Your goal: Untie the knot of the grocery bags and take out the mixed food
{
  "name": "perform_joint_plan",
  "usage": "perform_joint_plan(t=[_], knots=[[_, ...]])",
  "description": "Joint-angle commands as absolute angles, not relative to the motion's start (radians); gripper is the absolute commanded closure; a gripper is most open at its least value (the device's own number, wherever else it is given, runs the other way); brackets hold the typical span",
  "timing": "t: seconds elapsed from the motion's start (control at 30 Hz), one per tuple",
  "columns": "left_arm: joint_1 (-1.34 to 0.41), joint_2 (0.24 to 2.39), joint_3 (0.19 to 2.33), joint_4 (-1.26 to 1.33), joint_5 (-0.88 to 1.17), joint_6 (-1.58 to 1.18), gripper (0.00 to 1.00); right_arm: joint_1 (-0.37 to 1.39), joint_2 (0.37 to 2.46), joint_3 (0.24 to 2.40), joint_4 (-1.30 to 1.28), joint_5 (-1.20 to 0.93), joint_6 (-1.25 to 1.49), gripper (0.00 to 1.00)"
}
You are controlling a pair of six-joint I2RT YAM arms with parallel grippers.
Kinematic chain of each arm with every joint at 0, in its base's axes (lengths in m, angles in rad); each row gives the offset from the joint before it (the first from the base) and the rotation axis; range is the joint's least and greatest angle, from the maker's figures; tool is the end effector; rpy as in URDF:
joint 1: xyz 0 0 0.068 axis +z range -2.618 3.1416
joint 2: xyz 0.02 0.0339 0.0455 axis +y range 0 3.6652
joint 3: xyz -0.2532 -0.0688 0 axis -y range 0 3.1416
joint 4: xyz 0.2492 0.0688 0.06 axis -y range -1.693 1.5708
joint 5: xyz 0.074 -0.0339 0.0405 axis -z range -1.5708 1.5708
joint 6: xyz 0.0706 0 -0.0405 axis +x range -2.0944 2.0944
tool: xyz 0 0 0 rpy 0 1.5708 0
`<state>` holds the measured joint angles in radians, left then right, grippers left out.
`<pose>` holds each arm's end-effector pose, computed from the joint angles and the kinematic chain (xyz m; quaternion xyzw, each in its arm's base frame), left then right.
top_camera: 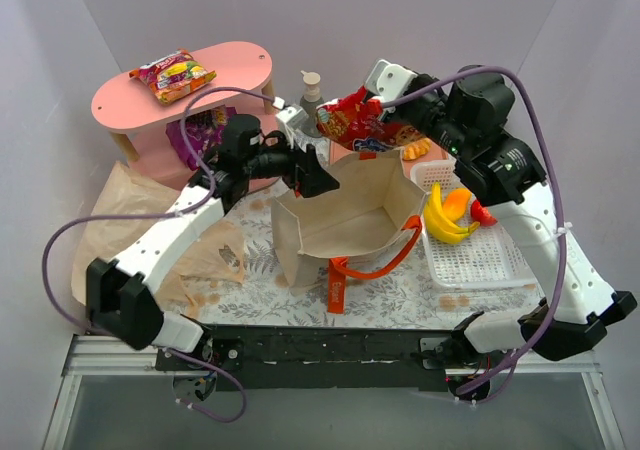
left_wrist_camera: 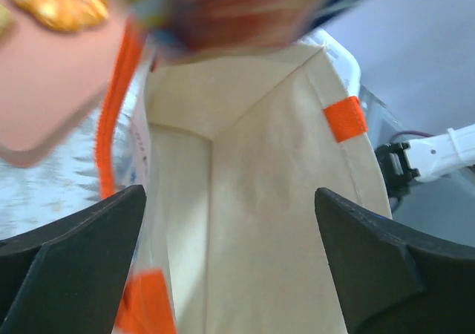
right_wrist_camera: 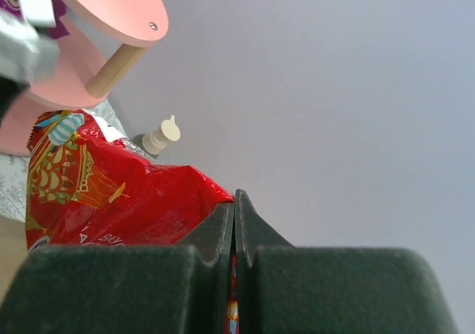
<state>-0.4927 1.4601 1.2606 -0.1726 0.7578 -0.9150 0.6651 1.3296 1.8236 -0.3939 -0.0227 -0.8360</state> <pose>0.2985 -0.2153 0.3290 0.0432 0.7938 -0.5720 0.2019 0.2306 0.1829 0.5448 -0.4637 0.4848 -0.0557 0.7395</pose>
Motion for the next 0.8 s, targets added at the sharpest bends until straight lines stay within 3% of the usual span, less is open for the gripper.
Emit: perform_joint_plan(t=[0.0, 0.43, 0.77], knots=[[-0.497, 1.247, 1.262, -0.35, 0.542, -0.726, 0.02, 0.666, 1.321, 1.85, -0.115, -0.116, -0.813, 0.99], [-0.508, 1.187, 1.273, -0.221, 0.057, -0.559, 0.02, 0.666, 1.514, 1.999, -0.129, -0.336, -0.66, 0.99], [-0.509, 1.163, 1.253, -0.241, -0.097, -0.54, 0.02, 0.666, 1.496, 1.951, -0.13, -0.376, -0.675, 0.99]])
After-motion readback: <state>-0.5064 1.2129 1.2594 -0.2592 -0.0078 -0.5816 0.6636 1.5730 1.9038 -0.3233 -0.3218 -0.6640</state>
